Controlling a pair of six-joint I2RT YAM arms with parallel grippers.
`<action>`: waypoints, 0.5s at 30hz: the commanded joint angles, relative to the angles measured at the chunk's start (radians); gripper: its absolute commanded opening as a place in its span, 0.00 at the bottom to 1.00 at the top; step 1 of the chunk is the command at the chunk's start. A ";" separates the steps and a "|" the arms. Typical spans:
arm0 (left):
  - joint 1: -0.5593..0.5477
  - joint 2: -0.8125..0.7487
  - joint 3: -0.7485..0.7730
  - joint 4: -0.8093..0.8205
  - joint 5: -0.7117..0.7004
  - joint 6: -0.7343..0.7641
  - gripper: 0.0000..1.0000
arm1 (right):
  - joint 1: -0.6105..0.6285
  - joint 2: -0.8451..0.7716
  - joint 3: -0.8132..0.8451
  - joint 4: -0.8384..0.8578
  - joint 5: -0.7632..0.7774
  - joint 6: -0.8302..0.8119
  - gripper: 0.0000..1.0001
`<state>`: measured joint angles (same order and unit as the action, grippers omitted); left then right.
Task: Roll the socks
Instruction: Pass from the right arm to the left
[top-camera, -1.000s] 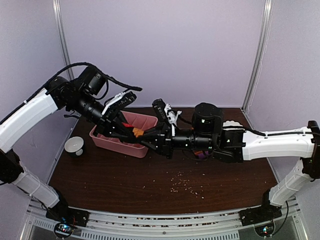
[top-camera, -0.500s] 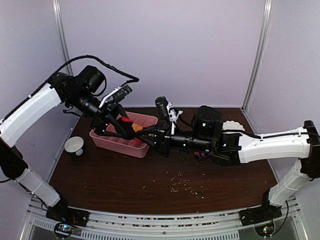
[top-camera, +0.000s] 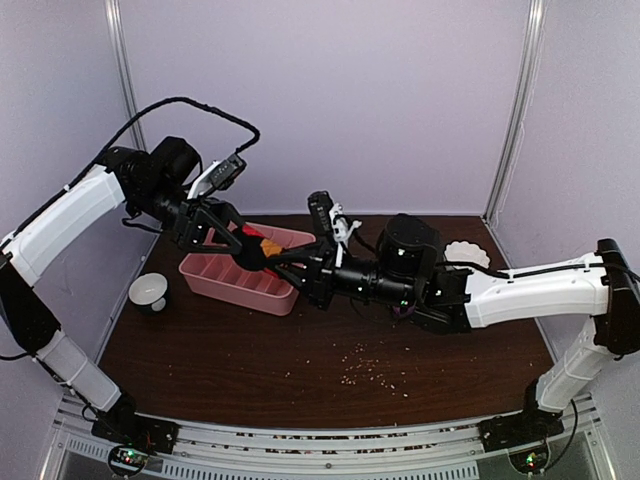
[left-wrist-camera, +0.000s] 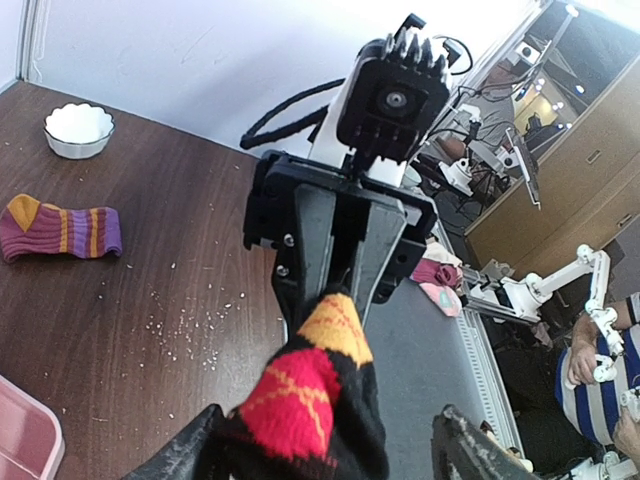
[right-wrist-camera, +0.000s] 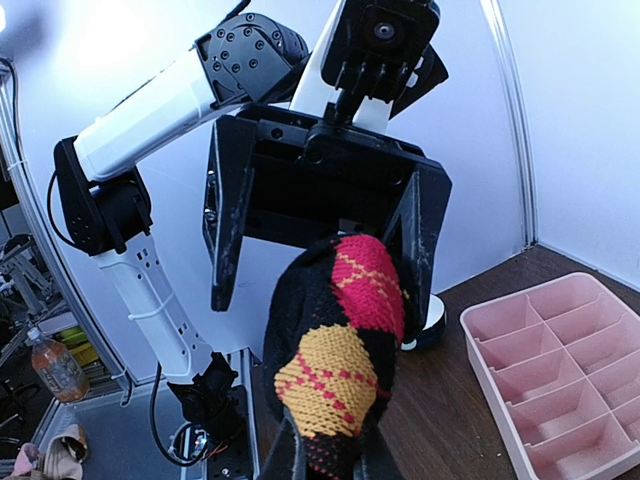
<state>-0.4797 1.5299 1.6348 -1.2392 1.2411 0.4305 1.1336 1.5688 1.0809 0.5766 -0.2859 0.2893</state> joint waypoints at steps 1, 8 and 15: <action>-0.002 0.008 -0.021 -0.006 0.049 -0.006 0.68 | -0.005 0.044 0.059 0.086 0.023 0.029 0.00; -0.003 0.041 0.000 -0.015 -0.065 -0.004 0.01 | -0.009 0.071 0.070 0.126 0.077 0.036 0.00; 0.169 0.148 0.076 0.192 -0.577 -0.197 0.00 | -0.012 0.060 0.071 -0.020 0.258 -0.059 0.35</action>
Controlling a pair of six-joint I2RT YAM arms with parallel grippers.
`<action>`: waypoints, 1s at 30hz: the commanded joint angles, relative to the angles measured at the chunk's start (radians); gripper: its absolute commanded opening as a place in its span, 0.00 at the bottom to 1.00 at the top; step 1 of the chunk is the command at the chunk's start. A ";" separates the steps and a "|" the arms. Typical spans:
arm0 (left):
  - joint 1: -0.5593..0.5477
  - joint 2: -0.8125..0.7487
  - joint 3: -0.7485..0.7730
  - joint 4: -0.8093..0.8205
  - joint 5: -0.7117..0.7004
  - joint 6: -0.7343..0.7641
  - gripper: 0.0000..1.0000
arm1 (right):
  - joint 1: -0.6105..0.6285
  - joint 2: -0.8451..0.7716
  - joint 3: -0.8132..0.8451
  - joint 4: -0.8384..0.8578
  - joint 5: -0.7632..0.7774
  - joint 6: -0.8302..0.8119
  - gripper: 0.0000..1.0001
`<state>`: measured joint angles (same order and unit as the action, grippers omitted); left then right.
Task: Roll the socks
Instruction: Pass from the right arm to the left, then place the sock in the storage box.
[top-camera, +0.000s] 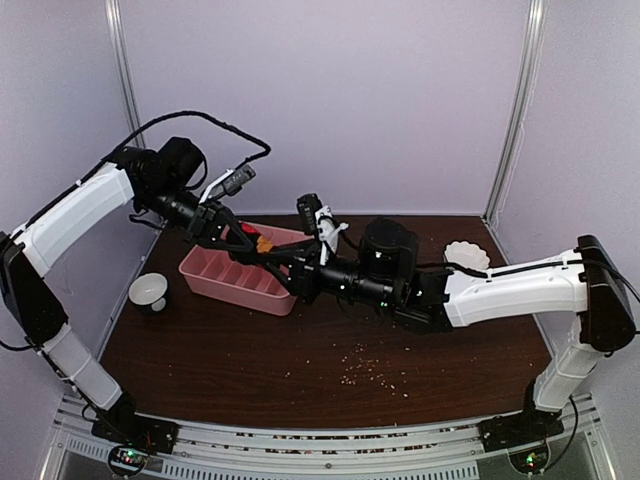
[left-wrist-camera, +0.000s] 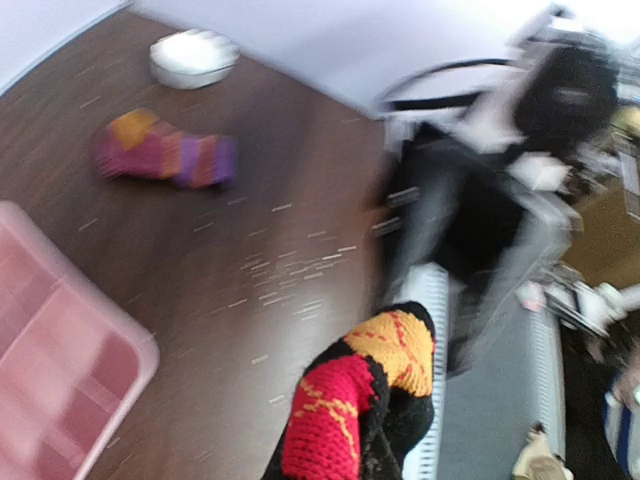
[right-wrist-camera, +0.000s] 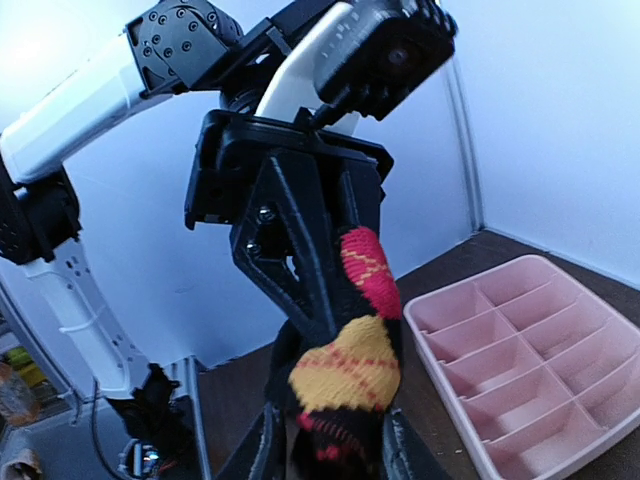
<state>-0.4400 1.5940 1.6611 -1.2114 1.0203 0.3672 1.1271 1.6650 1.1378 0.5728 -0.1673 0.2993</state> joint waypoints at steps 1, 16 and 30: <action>0.168 0.117 0.080 0.186 -0.433 -0.145 0.00 | -0.005 -0.046 0.002 -0.035 0.163 -0.083 0.36; 0.283 0.586 0.460 0.362 -0.925 -0.158 0.00 | -0.004 -0.195 -0.224 -0.117 0.261 -0.107 0.32; 0.276 0.688 0.446 0.328 -0.938 -0.132 0.05 | -0.006 -0.251 -0.260 -0.213 0.330 -0.089 0.34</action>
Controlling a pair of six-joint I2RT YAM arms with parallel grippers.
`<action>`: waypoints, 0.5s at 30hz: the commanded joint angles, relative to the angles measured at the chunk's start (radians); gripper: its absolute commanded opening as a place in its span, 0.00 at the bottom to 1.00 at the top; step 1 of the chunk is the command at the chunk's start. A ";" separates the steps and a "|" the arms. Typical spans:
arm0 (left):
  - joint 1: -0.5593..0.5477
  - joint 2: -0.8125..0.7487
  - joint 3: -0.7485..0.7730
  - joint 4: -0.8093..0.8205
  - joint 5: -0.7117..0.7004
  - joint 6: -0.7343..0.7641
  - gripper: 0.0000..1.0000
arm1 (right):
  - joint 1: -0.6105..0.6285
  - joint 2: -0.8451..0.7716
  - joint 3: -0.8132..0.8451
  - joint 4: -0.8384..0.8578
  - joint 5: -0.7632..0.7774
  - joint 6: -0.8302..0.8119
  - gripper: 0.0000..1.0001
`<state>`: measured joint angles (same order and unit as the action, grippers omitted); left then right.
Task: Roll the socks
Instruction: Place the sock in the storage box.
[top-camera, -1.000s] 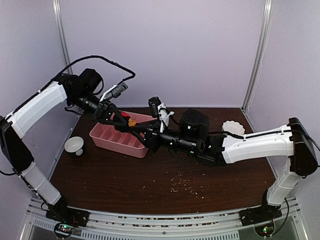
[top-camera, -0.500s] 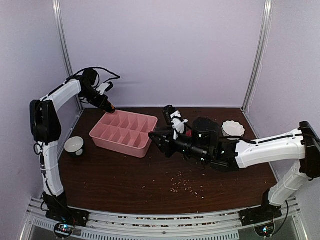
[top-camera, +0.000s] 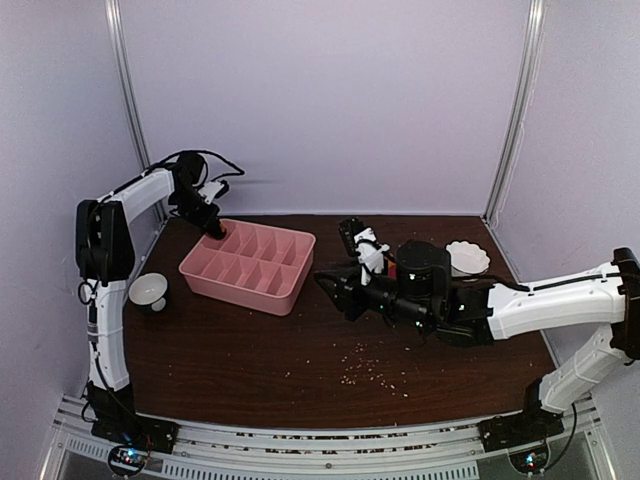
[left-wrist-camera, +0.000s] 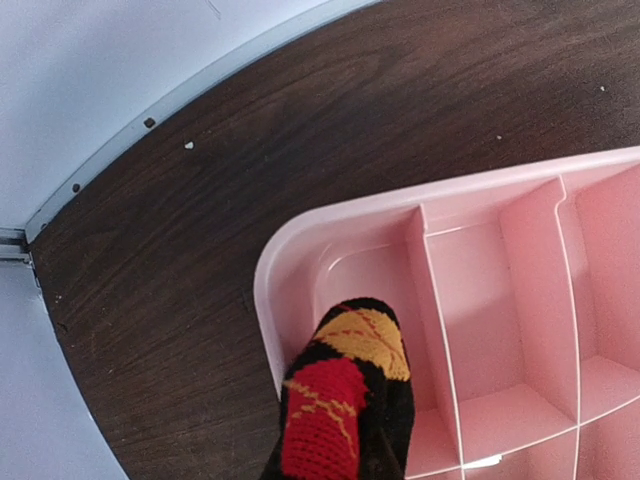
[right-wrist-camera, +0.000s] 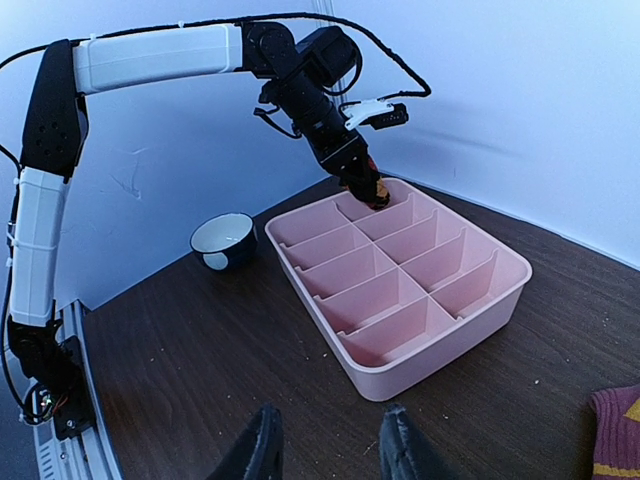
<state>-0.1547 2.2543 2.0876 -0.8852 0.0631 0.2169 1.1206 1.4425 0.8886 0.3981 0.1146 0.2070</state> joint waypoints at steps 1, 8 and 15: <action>-0.012 0.032 0.018 -0.001 0.027 0.021 0.09 | -0.001 -0.031 -0.011 -0.040 0.052 0.003 0.35; -0.034 0.042 0.007 -0.004 0.016 0.051 0.41 | -0.005 -0.053 -0.006 -0.083 0.068 0.009 0.38; -0.037 -0.007 0.002 -0.012 -0.045 0.062 0.72 | -0.006 -0.102 -0.009 -0.143 0.093 0.008 0.43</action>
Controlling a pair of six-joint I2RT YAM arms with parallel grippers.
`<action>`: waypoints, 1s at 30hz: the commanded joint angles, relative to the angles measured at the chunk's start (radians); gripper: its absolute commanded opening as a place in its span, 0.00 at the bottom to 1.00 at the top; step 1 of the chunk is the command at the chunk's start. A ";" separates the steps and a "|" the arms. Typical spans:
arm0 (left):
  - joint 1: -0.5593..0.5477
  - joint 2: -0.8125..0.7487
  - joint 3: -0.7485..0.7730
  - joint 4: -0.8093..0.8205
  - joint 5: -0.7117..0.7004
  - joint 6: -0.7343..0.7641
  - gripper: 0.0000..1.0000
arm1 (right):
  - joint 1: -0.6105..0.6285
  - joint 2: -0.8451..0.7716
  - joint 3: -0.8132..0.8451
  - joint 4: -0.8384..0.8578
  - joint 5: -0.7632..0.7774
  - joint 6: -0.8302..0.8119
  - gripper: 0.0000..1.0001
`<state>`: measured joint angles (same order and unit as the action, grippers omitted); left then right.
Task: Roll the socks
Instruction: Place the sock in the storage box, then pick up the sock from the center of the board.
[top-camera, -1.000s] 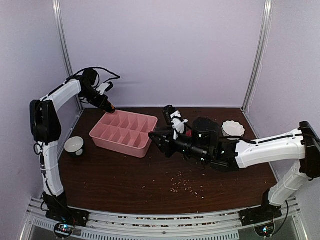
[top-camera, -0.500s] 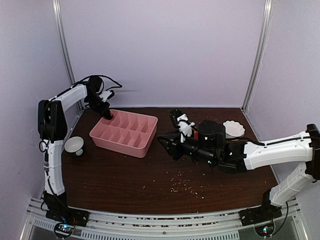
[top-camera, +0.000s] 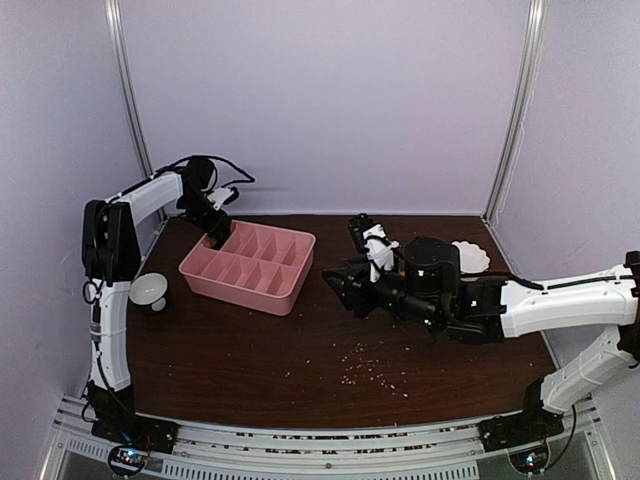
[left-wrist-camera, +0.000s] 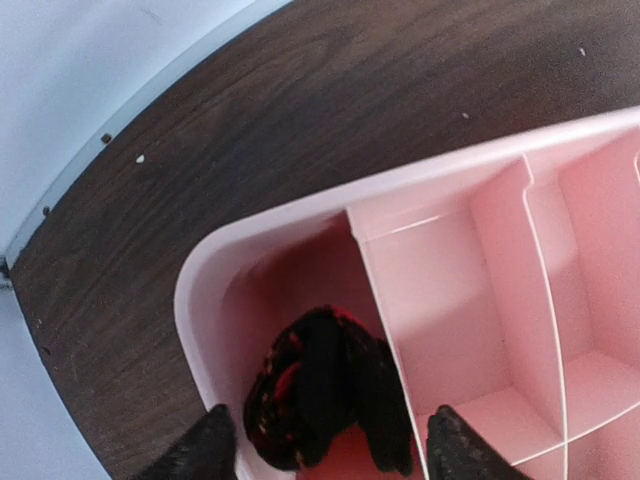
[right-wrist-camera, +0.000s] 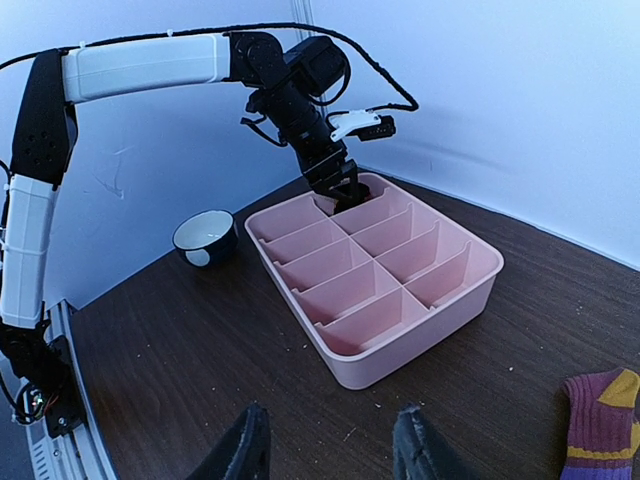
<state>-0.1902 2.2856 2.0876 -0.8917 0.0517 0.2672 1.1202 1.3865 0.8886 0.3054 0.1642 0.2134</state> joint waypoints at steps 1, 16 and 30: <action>-0.001 -0.052 0.002 -0.013 -0.030 0.016 0.89 | -0.007 -0.055 -0.009 -0.058 0.050 0.001 0.43; 0.042 -0.647 -0.366 -0.037 -0.063 0.032 0.98 | -0.221 -0.049 0.080 -0.433 0.192 0.201 1.00; 0.053 -1.006 -0.739 -0.352 0.294 0.365 0.98 | -0.392 0.451 0.184 -0.715 0.212 0.257 0.84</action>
<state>-0.1356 1.3533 1.3773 -1.1530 0.2478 0.5259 0.7376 1.7943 1.0744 -0.3595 0.3618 0.4427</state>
